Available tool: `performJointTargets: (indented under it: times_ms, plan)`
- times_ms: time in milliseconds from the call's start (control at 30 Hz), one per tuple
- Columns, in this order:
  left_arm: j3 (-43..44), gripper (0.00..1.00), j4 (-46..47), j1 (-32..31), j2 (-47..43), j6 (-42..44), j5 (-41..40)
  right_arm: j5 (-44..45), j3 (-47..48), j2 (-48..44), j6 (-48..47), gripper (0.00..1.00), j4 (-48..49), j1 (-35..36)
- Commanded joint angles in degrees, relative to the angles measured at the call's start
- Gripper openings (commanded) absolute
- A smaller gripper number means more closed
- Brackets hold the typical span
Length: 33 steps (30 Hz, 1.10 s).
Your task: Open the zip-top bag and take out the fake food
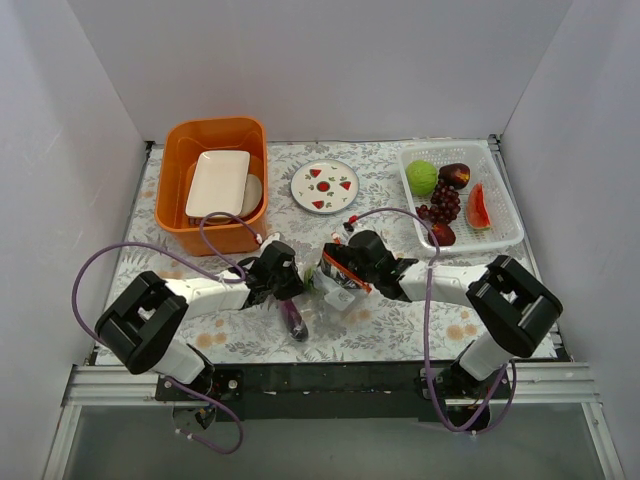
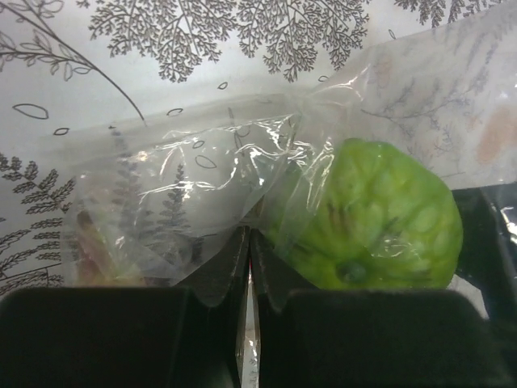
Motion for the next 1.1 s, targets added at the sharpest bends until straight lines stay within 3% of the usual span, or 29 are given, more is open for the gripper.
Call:
performJointTargets:
  times_ms: [0, 200, 300, 367, 500, 733, 1067]
  plan:
    - [0.23, 0.03, 1.76, -0.45, 1.29, 2.24, 2.37, 4.03, 5.09, 3.55, -2.62, 0.86, -4.29, 1.47]
    - [-0.03, 0.03, 1.67, -0.45, 1.73, 2.25, 2.2, 6.4, 6.33, 5.58, -2.09, 0.82, -5.97, 1.82]
    - [0.15, 0.02, -1.48, -0.45, 0.77, 0.93, -1.22, 6.58, 5.37, 4.1, -2.18, 0.68, -5.26, 1.82]
    - [0.5, 0.0, -4.56, -0.28, 0.68, -0.47, -4.3, 6.23, 5.54, 3.04, -2.7, 0.49, -6.05, 1.82]
    - [0.59, 0.0, -6.24, 0.34, 0.85, -1.53, -7.12, 6.4, 4.75, -2.92, -3.93, 0.39, -8.68, 1.82]
    - [-0.91, 0.0, -5.89, 2.36, 1.11, -1.62, -7.3, 10.61, 1.15, -14.97, -6.04, 0.36, -13.51, 1.82]
    - [-0.2, 0.0, -5.28, 2.45, 1.12, -0.39, -6.51, 20.2, 4.48, -25.96, -11.4, 0.32, -25.9, 1.21]
